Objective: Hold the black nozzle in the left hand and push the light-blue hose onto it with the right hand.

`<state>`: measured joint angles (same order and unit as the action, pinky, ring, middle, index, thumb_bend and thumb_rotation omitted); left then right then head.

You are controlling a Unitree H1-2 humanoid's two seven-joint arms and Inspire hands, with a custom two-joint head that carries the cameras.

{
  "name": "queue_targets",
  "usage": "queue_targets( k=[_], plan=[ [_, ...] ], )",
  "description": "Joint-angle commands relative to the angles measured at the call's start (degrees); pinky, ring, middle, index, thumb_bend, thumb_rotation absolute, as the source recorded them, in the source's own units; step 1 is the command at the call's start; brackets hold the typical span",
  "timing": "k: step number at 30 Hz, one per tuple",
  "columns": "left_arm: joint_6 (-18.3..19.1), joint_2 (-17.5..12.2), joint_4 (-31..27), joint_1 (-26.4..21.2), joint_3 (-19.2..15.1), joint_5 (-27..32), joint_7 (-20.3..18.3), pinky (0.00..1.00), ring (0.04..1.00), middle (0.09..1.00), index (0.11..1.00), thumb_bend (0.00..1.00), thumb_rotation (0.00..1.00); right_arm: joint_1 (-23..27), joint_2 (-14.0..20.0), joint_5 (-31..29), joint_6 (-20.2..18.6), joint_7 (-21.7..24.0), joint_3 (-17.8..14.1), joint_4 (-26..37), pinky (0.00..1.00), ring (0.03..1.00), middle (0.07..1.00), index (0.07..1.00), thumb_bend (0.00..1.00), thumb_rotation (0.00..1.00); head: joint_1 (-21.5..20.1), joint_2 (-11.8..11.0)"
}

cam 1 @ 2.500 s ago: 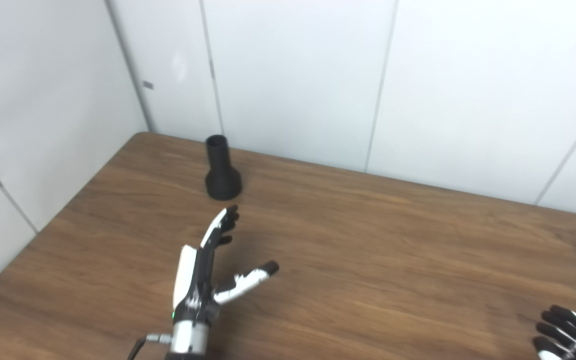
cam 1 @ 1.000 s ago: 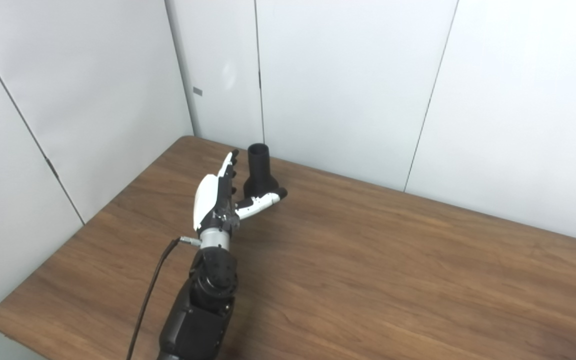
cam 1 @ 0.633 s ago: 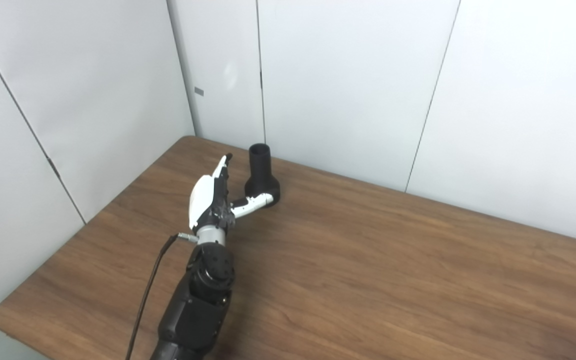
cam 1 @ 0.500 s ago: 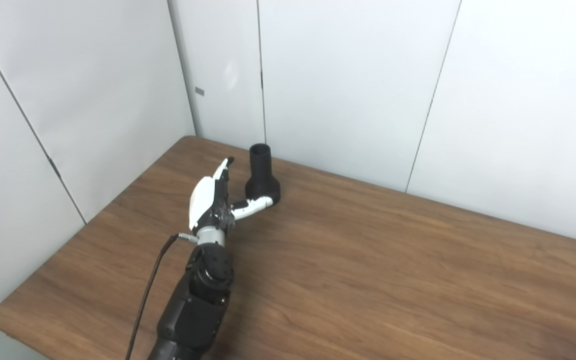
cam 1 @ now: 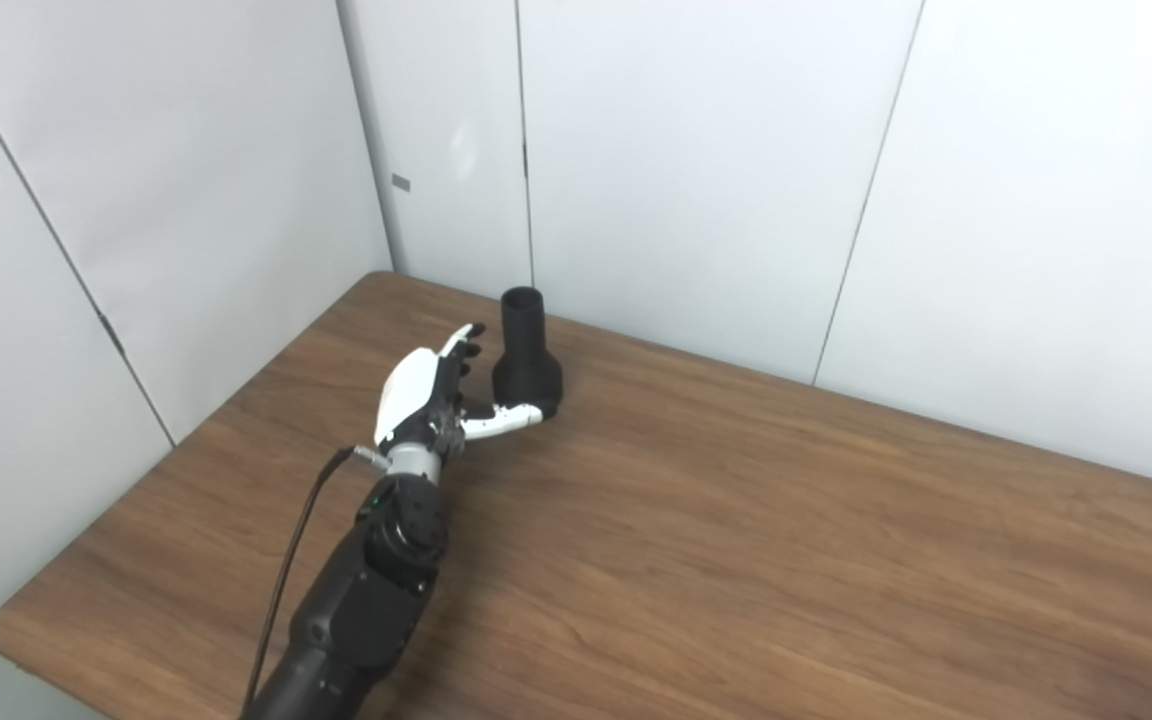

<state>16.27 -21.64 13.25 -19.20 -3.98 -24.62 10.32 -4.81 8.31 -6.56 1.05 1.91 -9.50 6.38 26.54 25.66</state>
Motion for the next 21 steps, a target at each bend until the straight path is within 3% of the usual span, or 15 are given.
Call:
queue_targets(
  k=[1,6,12,21],
  plan=[
    [-0.3,-0.9,1.1,-1.9,1.0,0.4,-1.6,0.75,0.846,0.886,0.916,1.00,0.39,0.8,0.6,0.2,0.3,-0.1,-0.3,-0.1,0.49,0.621,0.661,0.621,0.29,0.59,-0.3,-0.1],
    [-0.8,-1.6,3.8,-2.7,1.7,1.1,-2.4,0.77,0.868,0.911,0.931,1.00,0.36,0.4,0.7,0.5,0.5,-0.2,-0.2,0.1,0.48,0.617,0.656,0.618,0.27,0.59,-0.8,0.0],
    [-0.3,-2.2,6.4,-3.5,2.8,0.4,-2.3,0.71,0.835,0.910,0.930,1.00,0.36,0.1,0.8,0.6,0.4,-0.1,-0.3,0.2,0.50,0.627,0.664,0.620,0.30,0.59,-1.3,0.0],
    [-1.0,-3.7,8.6,-3.9,3.3,3.6,-6.4,0.78,0.876,0.924,0.936,1.00,0.38,-0.8,0.5,-0.1,-0.3,0.0,-0.5,1.7,0.50,0.626,0.664,0.619,0.30,0.57,-1.9,0.6]
  ],
)
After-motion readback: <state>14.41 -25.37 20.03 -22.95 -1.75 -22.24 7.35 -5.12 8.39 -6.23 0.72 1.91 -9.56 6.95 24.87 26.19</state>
